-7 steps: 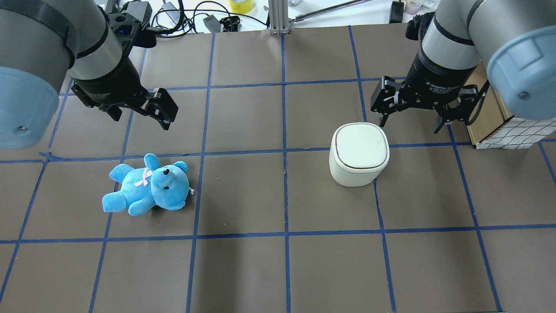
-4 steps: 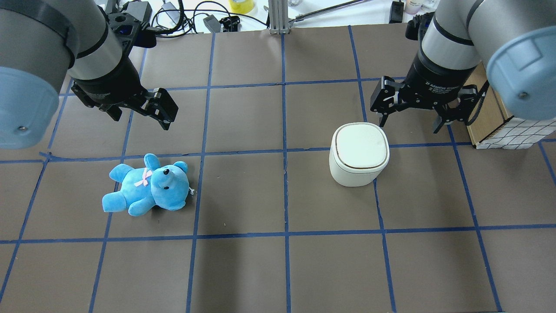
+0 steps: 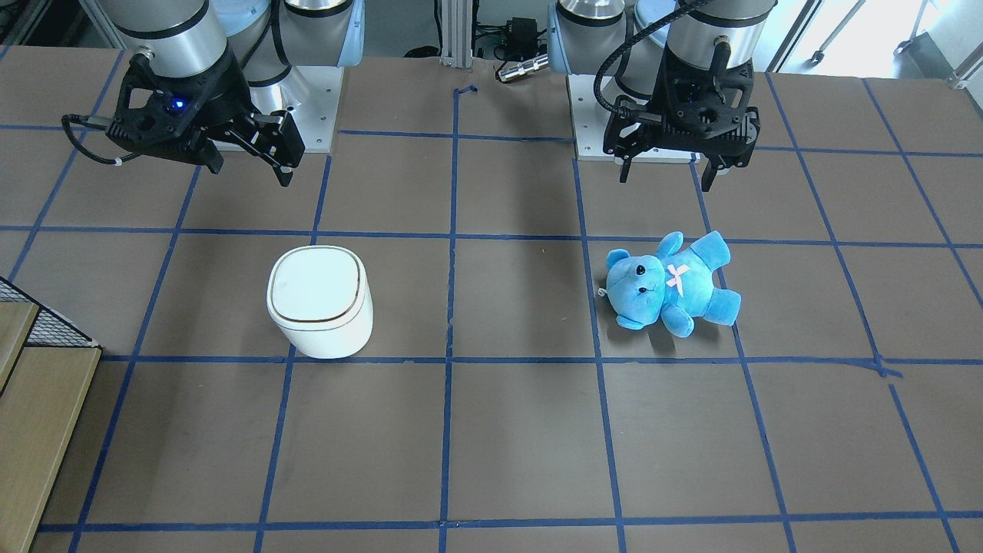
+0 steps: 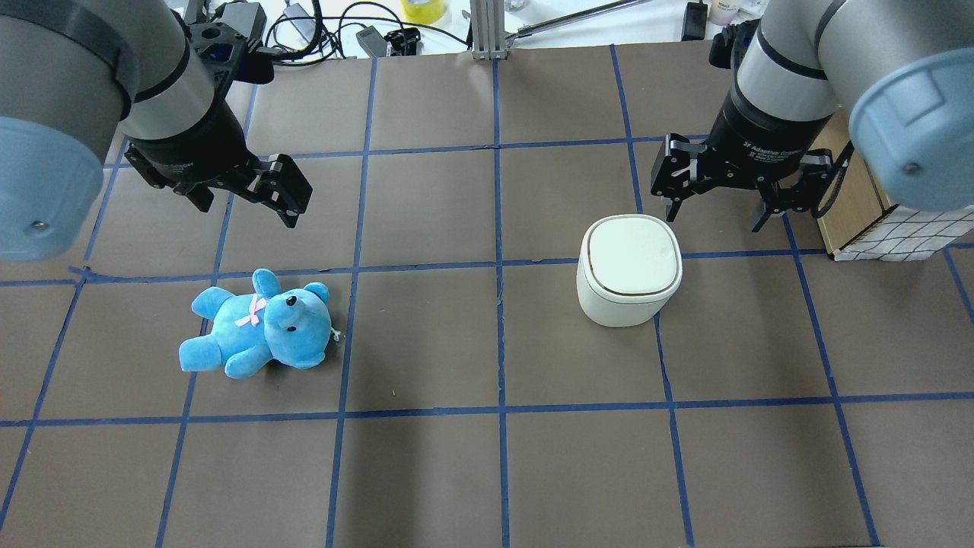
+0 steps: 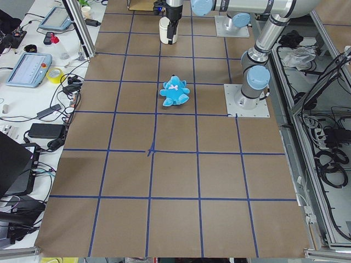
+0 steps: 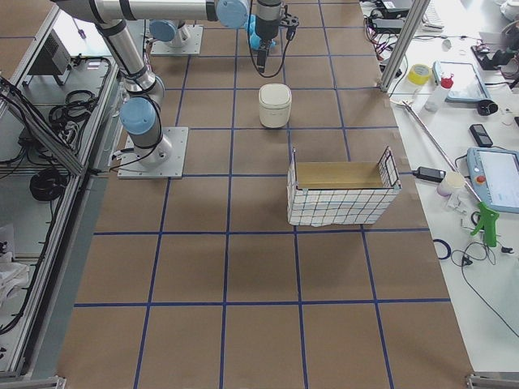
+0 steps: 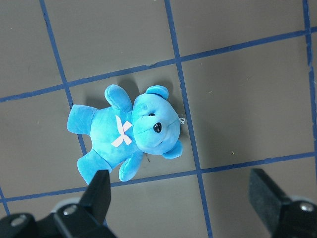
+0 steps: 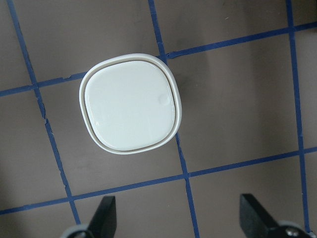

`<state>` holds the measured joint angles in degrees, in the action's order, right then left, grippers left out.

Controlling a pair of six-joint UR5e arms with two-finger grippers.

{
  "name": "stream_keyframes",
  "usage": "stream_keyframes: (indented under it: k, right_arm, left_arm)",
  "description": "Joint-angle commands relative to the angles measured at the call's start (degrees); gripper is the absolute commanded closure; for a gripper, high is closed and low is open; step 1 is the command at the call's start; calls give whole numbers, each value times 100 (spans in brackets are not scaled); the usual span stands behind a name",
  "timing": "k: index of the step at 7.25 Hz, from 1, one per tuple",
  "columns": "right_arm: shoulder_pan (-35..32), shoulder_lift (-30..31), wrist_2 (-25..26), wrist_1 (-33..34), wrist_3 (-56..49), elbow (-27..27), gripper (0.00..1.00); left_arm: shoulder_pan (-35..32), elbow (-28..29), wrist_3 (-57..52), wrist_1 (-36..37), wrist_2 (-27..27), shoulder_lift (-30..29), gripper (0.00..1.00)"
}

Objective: Open trash can with right arm
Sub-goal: 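Lower the right gripper onto the edge of the white trash can lid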

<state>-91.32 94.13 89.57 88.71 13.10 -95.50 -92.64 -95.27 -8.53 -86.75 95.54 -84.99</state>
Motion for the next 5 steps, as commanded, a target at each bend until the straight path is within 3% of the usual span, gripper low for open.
stream_keyframes:
  k: [1, 4, 5]
  right_arm:
    - [0, -26, -1, 32, 122, -38, 15]
    - [-27, -70, -10, 23, 43, -48, 16]
    - [-18, -79, -10, 23, 43, -48, 23]
  left_arm:
    - [0, 0, 0, 0, 0, 0, 0]
    - [0, 0, 0, 0, 0, 0, 0]
    - [0, 0, 0, 0, 0, 0, 0]
